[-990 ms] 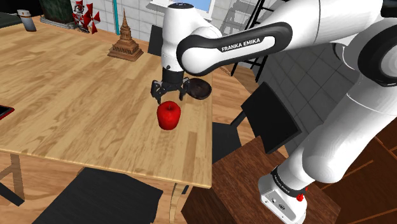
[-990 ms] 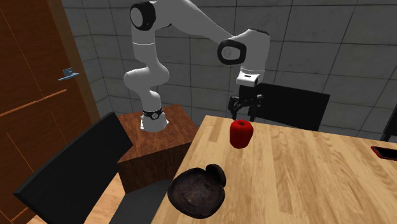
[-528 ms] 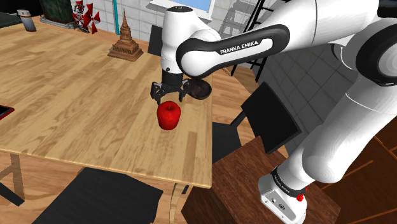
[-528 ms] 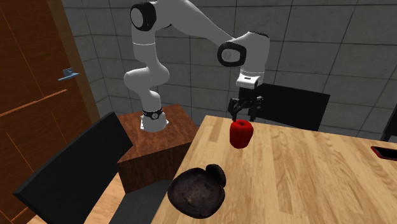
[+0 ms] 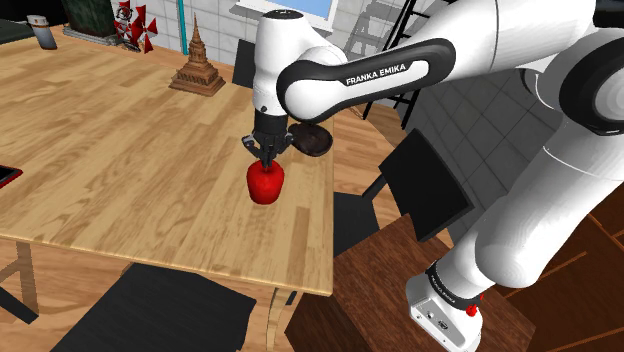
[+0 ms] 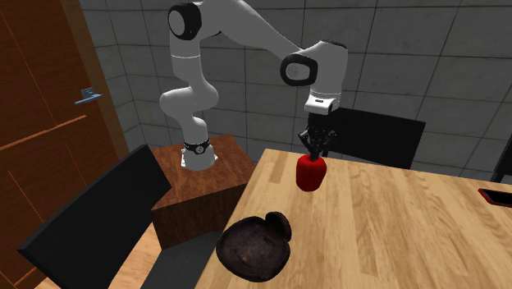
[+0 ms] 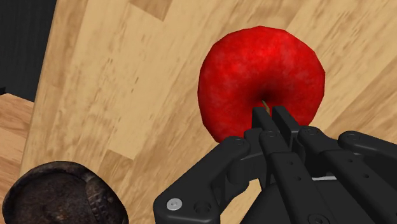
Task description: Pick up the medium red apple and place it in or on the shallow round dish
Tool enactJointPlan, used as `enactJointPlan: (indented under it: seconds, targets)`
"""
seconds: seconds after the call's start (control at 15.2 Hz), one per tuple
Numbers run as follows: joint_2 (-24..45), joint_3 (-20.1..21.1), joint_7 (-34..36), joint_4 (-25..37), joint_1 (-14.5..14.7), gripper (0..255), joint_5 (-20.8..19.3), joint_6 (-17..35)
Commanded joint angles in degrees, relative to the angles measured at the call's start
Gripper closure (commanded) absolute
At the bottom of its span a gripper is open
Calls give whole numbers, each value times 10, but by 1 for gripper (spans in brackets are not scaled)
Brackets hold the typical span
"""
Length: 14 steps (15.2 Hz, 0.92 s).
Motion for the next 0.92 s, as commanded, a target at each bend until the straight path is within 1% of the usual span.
enactJointPlan:
  seconds: [0.0,0.13,0.86]
  targets:
    - [0,0,0,0,0,255,0,0]
    - [0,0,0,0,0,255,0,0]
    - [-28,2,-15,54,-2,255,17,-79]
